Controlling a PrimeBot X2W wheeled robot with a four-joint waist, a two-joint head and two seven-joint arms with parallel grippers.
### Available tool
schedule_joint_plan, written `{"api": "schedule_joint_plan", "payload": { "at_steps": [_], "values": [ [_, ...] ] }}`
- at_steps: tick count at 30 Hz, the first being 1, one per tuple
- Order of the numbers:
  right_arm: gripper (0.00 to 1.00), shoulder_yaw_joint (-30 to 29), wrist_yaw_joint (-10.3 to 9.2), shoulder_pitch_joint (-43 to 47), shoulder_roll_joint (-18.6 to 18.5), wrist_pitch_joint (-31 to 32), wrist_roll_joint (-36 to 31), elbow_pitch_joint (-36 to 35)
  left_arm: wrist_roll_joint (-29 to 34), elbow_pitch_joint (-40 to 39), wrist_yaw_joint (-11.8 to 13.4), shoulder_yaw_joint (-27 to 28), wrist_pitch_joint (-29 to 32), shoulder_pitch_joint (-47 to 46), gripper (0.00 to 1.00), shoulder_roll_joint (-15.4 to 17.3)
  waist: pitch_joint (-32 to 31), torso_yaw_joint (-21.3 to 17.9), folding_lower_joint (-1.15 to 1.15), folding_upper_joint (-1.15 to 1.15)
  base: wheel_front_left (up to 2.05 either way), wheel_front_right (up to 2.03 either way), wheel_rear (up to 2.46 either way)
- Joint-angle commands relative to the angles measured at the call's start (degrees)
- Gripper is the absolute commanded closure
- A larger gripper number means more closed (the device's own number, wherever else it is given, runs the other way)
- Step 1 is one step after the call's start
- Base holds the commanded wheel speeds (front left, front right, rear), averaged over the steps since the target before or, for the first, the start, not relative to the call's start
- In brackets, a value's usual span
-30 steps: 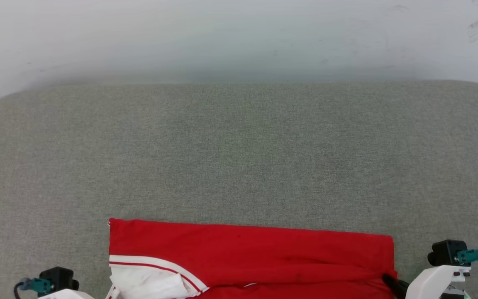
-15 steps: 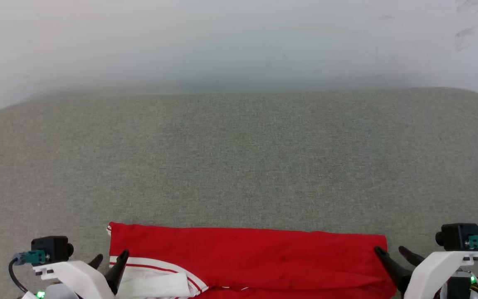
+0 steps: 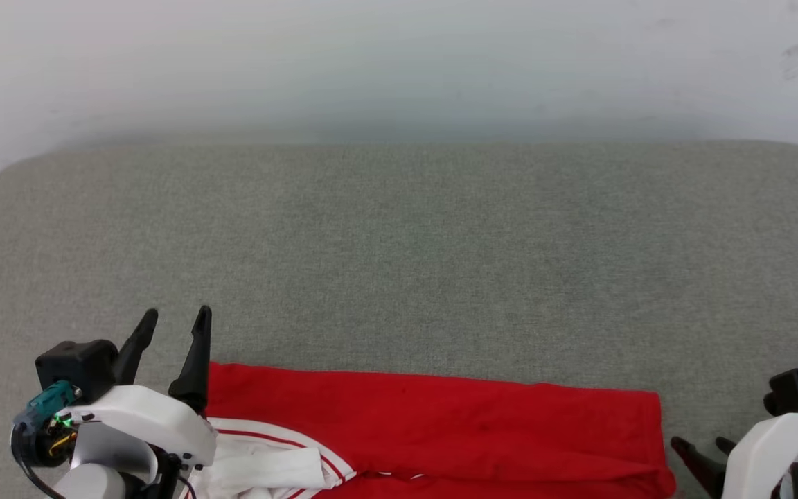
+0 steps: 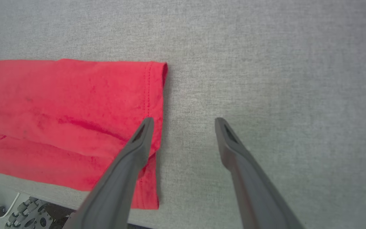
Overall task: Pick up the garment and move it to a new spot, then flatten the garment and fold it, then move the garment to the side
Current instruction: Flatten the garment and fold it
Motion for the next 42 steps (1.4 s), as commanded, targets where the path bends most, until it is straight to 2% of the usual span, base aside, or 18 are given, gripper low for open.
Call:
{"api": "schedule_joint_plan", "payload": {
  "at_steps": [1,8,14,15,16,17,18,26,31,35,42],
  "values": [
    [0.00,0.4,-0.05,0.1,0.7,0.6,-0.2,-0.4,1.5,-0.4,0.7,-0.2,-1.6,-1.0,0.00,-0.6,1.1,0.7,-0.01,0.00,0.00,0.00,0.00],
    [0.00,3.1,-0.05,-0.8,3.5,1.6,0.7,2.5,5.2,-0.3,1.8,-1.5,-5.8,-2.9,0.00,-2.7,3.8,2.4,-0.01,0.00,0.00,0.00,0.00],
    [0.00,6.7,-0.03,-0.7,5.1,0.9,2.0,7.6,6.9,0.9,1.2,-1.6,-7.8,-3.1,0.00,-3.6,5.0,2.9,-0.01,0.00,0.00,0.00,0.00],
    [0.36,7.3,-0.02,-0.8,5.2,0.8,2.3,8.2,6.9,1.1,1.1,-1.6,-7.9,-3.1,0.00,-3.6,5.1,2.9,-0.01,0.00,0.00,0.00,0.00],
    [0.64,7.9,-0.02,-0.9,5.3,0.5,2.5,8.5,7.2,1.3,1.1,-1.6,-8.1,-3.1,0.00,-3.7,5.2,3.0,-0.01,0.00,0.00,0.00,0.00],
    [0.84,8.2,0.05,-1.0,5.2,0.1,2.7,8.7,7.3,1.4,1.0,-1.6,-8.1,-3.2,0.00,-3.7,5.2,3.0,-0.01,0.00,0.00,0.00,0.00],
    [1.00,8.3,0.05,-1.3,5.1,-0.4,2.8,8.7,7.4,1.7,1.0,-1.7,-8.2,-3.2,0.00,-3.7,5.2,3.0,-0.01,0.00,0.00,0.00,0.00],
    [1.00,6.5,-0.05,-3.3,1.6,-2.8,2.3,5.5,8.8,2.6,1.7,-1.7,-8.7,-1.7,0.00,-3.4,2.0,1.9,-0.01,0.00,0.00,0.00,0.00],
    [1.00,3.1,-0.05,-3.7,0.4,-1.9,1.4,4.2,9.2,2.2,2.5,-1.8,-8.6,-0.2,0.00,-2.7,0.4,0.8,-0.01,0.00,0.00,0.00,0.00],
    [1.00,-2.0,-0.05,-3.7,-0.8,-1.2,0.7,4.2,9.2,1.5,3.1,-1.9,-8.3,0.6,0.00,-2.4,-0.3,0.0,-0.01,0.00,0.00,0.00,0.00],
    [1.00,-12.7,-0.06,-1.6,0.6,2.4,-1.5,2.0,9.5,0.6,4.0,-2.3,-8.0,1.6,0.00,-2.2,-1.4,-1.0,-0.01,0.00,0.00,0.00,0.00]
  ]
}}
